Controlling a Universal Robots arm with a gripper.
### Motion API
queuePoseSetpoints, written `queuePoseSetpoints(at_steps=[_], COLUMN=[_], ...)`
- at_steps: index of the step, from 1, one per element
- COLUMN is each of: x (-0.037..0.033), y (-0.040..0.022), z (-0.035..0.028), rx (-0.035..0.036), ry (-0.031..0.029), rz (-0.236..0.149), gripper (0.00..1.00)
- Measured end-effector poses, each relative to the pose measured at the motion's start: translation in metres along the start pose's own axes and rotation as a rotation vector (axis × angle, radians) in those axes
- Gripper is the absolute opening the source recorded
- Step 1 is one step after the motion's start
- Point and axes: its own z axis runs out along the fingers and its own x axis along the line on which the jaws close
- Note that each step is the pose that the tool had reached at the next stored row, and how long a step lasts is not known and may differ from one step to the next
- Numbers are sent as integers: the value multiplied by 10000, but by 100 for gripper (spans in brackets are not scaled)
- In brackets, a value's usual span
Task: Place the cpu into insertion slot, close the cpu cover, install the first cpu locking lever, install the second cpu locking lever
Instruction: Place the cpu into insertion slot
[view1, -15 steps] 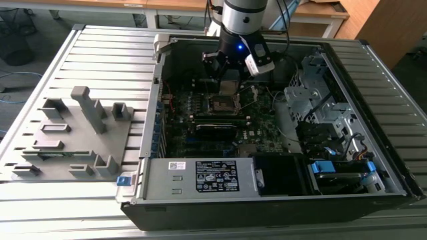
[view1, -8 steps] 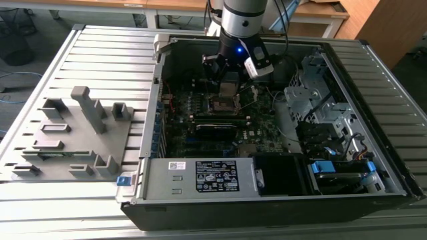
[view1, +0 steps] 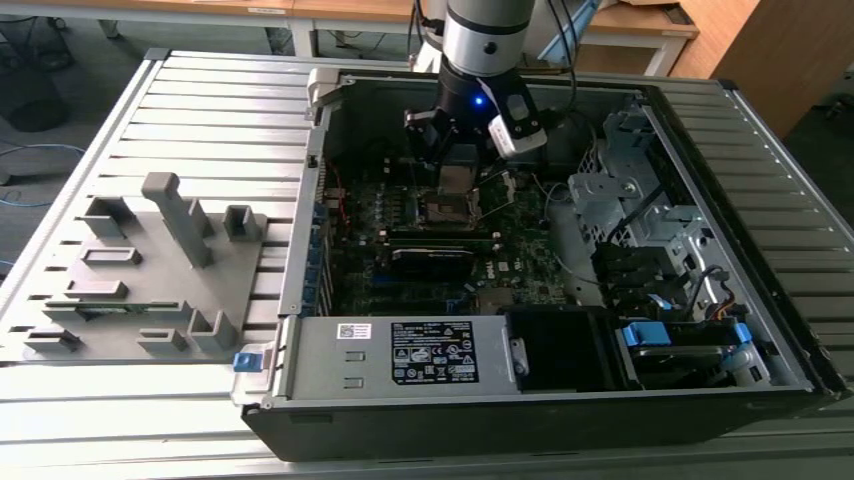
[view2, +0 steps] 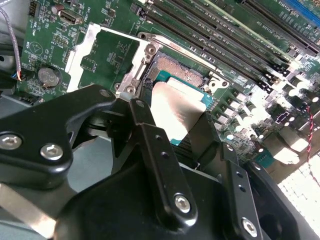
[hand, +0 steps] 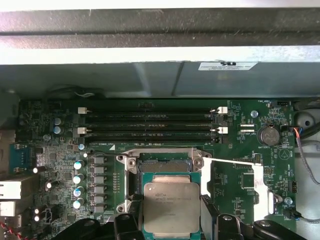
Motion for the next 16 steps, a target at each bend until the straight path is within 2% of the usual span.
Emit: queuePoseSetpoints(at_steps=[11, 13, 16], x=[0, 0, 0], y=[-1, -2, -2], z=[13, 54, 54], rx=[5, 3, 3], ry=[1, 0, 0], rz=[0, 0, 0], gripper=[54, 54, 54])
